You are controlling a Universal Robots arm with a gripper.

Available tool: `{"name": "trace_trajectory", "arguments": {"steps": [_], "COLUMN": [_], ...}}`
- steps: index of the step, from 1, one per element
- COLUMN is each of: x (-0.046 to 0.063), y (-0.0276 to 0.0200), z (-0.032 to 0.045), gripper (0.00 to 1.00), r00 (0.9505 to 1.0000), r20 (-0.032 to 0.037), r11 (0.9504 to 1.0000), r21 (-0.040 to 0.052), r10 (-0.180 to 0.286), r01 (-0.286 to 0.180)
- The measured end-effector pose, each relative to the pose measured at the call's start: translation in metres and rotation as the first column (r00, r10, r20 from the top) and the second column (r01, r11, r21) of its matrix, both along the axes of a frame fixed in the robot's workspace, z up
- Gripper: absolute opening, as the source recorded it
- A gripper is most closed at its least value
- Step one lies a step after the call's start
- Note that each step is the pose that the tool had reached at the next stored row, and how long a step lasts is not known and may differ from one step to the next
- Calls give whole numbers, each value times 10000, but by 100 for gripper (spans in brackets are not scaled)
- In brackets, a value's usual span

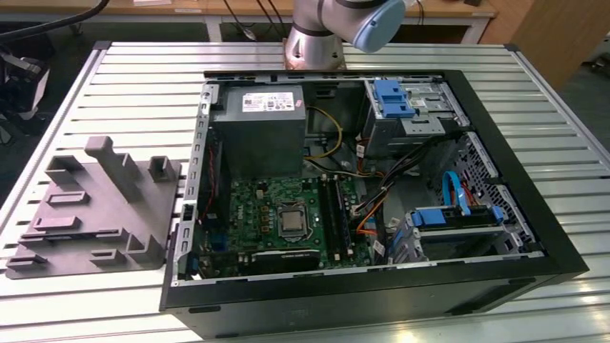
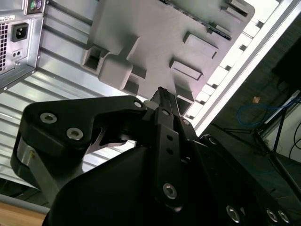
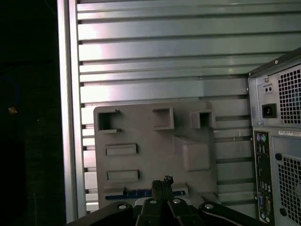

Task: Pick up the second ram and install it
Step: 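Reach for the second ram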

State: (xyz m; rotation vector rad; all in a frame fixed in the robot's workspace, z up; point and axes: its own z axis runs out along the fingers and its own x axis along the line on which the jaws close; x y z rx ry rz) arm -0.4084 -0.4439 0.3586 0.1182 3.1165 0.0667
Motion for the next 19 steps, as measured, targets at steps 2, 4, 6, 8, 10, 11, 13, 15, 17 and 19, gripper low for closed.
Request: {"name": "trace_trajectory", "arguments": {"steps": [2,4,6,8,10,11,13,15,17,19], "x": [-8,-16,-23,-31,-39,-44,-53,-63,-73,-83], "y": [-21,-41,-58,-76,-95,-104,-121,-138,-155,-173], "z": [-17,-34,-46,-59,-72,-78,-91,-103,-114,-124], "gripper": [10,10,10,10,10,10,10,10,10,10], "r00": [10000,10000,10000,10000,10000,10000,10000,10000,10000,10000], "r20": [-4,-8,-12,-14,-16,-17,-18,-19,-20,-24], "r11": [10000,10000,10000,10000,10000,10000,10000,10000,10000,10000], "r21": [0,-2,-5,-6,-8,-9,-11,-13,-16,-21], "r10": [0,0,0,0,0,0,0,0,-1,0], "r01": [0,0,0,0,0,0,0,0,1,0]}}
